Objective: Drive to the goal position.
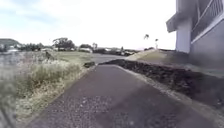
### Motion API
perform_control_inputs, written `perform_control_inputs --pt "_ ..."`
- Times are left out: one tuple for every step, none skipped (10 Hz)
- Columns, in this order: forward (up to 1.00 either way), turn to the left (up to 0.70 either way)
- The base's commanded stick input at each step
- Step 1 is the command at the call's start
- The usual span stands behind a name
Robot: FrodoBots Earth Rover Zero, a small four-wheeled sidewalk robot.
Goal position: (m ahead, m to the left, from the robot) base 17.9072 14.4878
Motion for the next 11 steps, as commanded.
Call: perform_control_inputs --pt "0.70 0.00" --pt "0.70 0.00" --pt "0.70 0.00" --pt "0.70 0.00" --pt "0.70 0.00" --pt "0.70 0.00" --pt "0.70 0.00" --pt "0.70 0.00" --pt "0.70 0.00" --pt "0.70 0.00" --pt "0.70 0.00"
